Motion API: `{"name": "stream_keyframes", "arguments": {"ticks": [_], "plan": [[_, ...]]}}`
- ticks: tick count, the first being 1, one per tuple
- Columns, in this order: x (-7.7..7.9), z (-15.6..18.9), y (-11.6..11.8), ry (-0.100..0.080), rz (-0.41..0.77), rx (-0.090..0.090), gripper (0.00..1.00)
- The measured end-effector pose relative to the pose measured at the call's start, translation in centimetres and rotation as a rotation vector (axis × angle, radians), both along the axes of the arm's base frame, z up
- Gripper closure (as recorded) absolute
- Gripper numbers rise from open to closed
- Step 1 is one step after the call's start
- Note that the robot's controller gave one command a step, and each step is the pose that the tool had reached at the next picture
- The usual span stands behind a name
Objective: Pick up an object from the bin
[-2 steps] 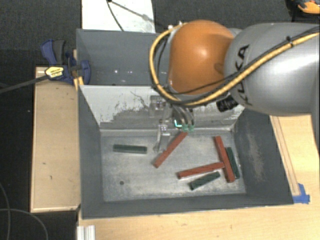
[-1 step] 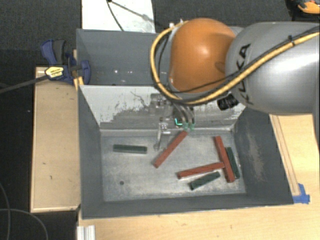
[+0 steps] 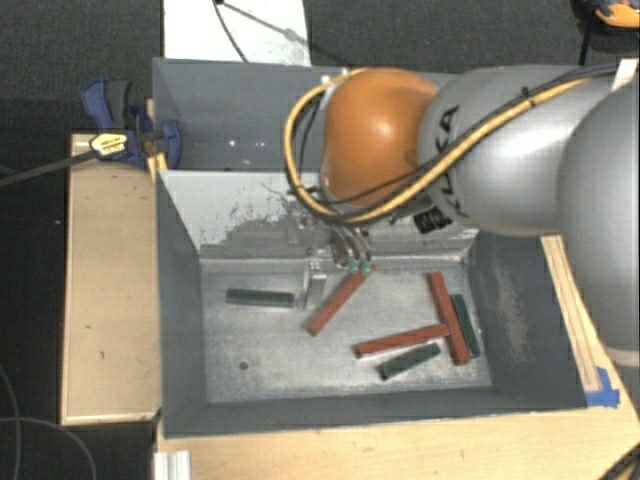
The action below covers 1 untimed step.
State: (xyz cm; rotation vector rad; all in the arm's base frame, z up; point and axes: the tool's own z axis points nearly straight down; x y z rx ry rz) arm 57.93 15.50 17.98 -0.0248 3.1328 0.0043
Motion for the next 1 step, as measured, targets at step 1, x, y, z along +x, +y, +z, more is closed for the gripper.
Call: {"name": "stream_keyframes", "arguments": {"ticks": [1], "plan": [[-1.18,-7.03,-0.93,0.003,0.073,-0.002,0.00]]}}
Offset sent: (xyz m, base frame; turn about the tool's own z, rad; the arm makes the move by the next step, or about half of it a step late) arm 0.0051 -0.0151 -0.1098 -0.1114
